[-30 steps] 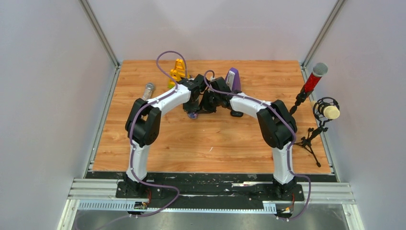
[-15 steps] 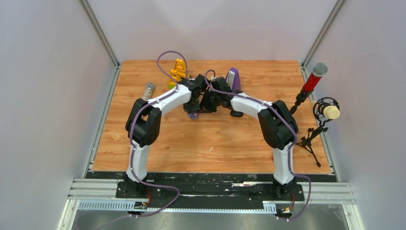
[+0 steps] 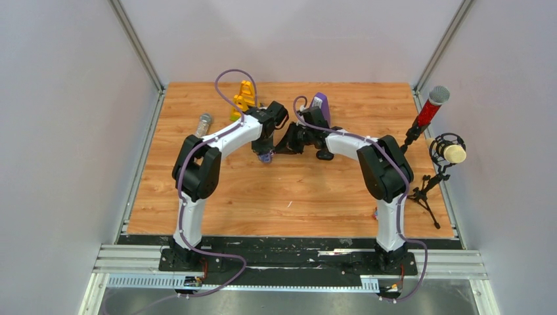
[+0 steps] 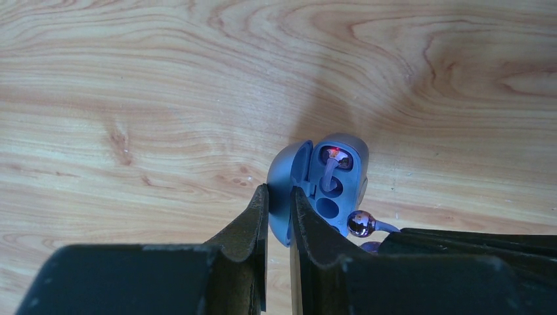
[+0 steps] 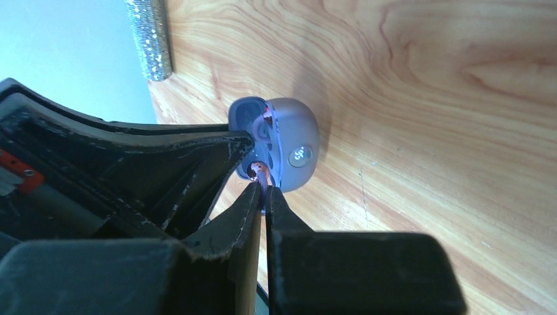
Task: Insert the wireless bluetooth earbuds into the charging case
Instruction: Insert the left earbud into the left side groove of the charging case.
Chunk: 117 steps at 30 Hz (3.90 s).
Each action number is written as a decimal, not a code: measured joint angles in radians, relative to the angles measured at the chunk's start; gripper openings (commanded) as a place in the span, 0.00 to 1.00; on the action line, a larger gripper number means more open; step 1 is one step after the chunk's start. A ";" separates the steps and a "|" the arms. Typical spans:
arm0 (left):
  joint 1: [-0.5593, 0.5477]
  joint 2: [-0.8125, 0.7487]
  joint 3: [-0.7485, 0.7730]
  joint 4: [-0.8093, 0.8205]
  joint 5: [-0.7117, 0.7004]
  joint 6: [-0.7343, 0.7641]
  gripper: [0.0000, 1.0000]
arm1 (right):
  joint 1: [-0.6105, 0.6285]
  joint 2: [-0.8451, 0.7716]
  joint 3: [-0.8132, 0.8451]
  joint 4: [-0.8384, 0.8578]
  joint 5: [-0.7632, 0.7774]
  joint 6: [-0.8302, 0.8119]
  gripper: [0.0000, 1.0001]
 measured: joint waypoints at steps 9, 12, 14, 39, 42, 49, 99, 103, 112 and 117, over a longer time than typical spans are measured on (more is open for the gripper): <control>0.007 0.000 0.003 0.002 0.010 -0.005 0.00 | 0.005 0.000 0.000 0.044 -0.010 0.013 0.00; 0.008 0.000 0.003 0.001 0.013 -0.010 0.00 | 0.013 0.000 0.000 0.044 0.000 0.013 0.00; 0.008 0.000 0.003 0.001 0.014 -0.014 0.00 | 0.019 0.000 0.000 0.044 0.009 0.013 0.00; -0.001 0.000 0.008 -0.026 -0.022 -0.051 0.00 | 0.068 0.000 0.034 -0.031 0.183 -0.047 0.03; -0.002 0.000 0.011 -0.029 -0.029 -0.051 0.00 | 0.068 0.000 0.040 -0.035 0.183 -0.051 0.03; -0.002 0.000 0.013 -0.030 -0.040 -0.050 0.00 | 0.079 0.000 0.043 -0.040 0.182 -0.053 0.03; 0.000 0.000 0.013 -0.033 -0.043 -0.043 0.00 | 0.092 0.018 0.082 -0.060 0.132 -0.076 0.16; 0.000 0.000 0.013 -0.034 -0.043 -0.041 0.00 | 0.092 0.018 0.090 -0.083 0.134 -0.076 0.16; -0.001 0.000 0.013 -0.039 -0.045 -0.040 0.00 | 0.090 0.018 0.095 -0.103 0.127 -0.066 0.17; -0.001 0.000 0.013 -0.040 -0.051 -0.037 0.00 | 0.090 0.020 0.095 -0.100 0.111 -0.050 0.17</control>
